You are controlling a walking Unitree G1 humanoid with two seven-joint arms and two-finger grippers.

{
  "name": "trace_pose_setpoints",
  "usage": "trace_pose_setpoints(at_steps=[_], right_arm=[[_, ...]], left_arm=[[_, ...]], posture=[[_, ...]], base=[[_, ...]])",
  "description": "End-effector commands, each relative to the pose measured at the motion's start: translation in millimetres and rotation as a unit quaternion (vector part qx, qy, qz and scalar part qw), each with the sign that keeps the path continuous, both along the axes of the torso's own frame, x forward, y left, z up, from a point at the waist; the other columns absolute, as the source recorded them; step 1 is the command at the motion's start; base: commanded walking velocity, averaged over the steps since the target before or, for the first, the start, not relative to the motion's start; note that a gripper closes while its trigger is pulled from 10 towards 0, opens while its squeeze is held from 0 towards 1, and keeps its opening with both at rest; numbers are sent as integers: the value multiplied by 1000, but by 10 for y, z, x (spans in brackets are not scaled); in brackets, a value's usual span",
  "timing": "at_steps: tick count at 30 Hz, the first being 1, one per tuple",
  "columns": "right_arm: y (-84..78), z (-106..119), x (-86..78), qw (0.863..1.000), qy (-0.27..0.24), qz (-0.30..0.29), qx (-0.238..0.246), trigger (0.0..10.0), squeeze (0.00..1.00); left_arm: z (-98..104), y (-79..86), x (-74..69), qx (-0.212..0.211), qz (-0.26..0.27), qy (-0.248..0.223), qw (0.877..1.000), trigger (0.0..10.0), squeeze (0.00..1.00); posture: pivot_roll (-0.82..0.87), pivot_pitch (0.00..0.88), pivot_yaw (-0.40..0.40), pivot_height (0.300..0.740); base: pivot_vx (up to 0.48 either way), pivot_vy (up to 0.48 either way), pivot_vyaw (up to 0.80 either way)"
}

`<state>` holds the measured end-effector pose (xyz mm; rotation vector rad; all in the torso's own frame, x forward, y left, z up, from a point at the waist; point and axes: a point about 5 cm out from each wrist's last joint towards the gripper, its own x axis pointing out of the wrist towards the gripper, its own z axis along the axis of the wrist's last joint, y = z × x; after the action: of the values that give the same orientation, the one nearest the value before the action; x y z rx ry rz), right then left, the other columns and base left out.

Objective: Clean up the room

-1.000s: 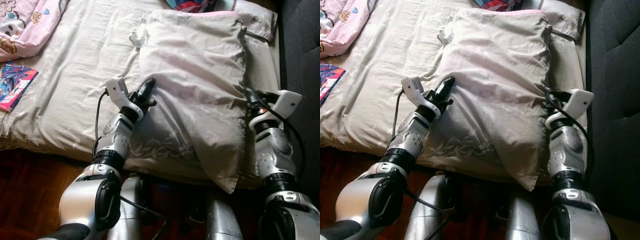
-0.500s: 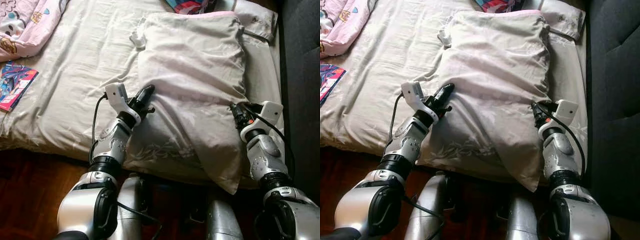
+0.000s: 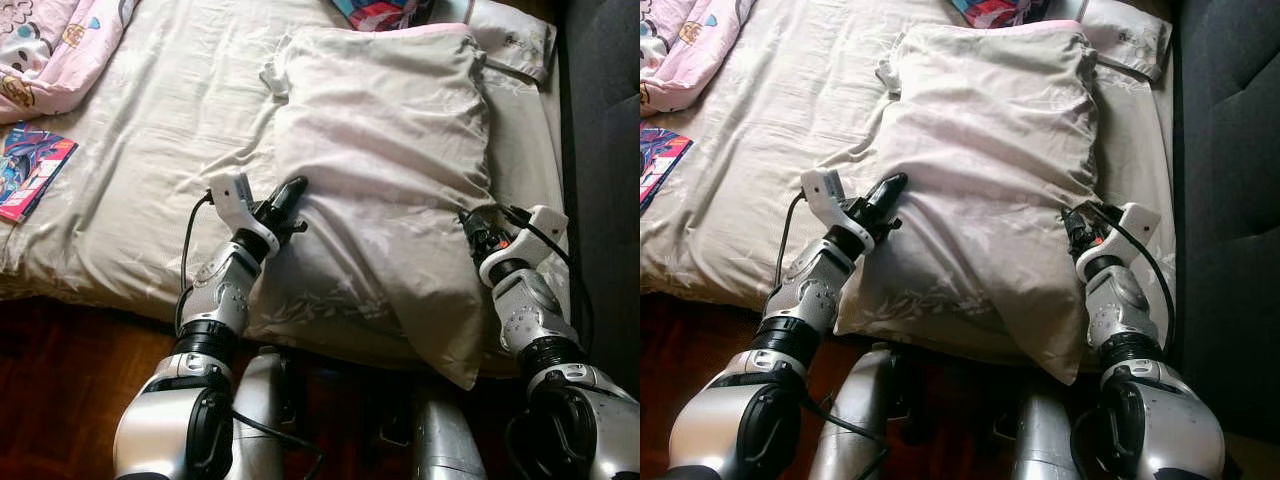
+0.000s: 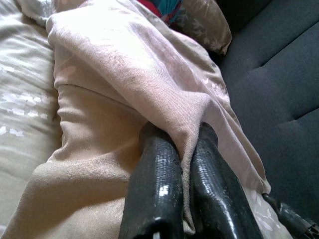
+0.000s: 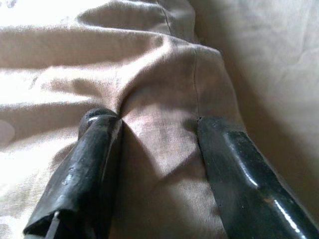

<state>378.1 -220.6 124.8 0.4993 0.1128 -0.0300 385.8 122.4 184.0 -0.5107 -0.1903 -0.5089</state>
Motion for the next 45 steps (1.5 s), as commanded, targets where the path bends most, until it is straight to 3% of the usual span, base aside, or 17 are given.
trace_pose_setpoints(at_steps=[1,5,10,11,13,14,29,36,40,45], right_arm=[[81,-269,-103,998,49,17,36,10000,0],[225,-337,-128,994,50,65,73,10000,0],[362,-425,-167,989,66,110,66,10000,0],[380,-439,-174,989,70,115,63,7373,0],[396,-454,-181,988,73,120,59,7373,0],[436,-473,-193,986,76,135,59,0,0],[500,-545,-231,984,89,150,33,0,0],[456,-520,-216,989,76,122,27,0,0],[450,-488,-196,991,69,116,20,0,0],[437,-429,-164,994,51,100,7,0,0]], left_arm=[[-58,-33,-43,13,-13,2,1000,10000,0],[-76,-33,-65,15,-16,5,1000,10000,0],[-94,-38,-84,16,-17,9,1000,10000,0],[-97,-39,-87,16,-17,10,1000,10000,0],[-99,-40,-91,17,-18,11,1000,10000,0],[-104,-44,-96,17,-18,13,1000,10000,0],[-103,-83,-111,18,-21,16,999,10000,0],[-100,-80,-103,24,-13,15,1000,10000,0],[-118,-73,-93,42,2,19,999,10000,0],[-190,-60,-72,108,32,29,993,10000,0]], posture=[[127,419,49,641],[134,427,49,641],[136,432,49,641],[136,432,49,641],[136,432,49,641],[139,433,50,641],[132,431,52,641],[133,433,54,641],[131,433,54,641],[132,431,54,641]], base=[[0,0,0],[0,0,0],[0,0,0],[0,0,0],[0,0,0],[0,0,0],[0,0,0],[0,0,0],[0,0,0],[0,0,0]])
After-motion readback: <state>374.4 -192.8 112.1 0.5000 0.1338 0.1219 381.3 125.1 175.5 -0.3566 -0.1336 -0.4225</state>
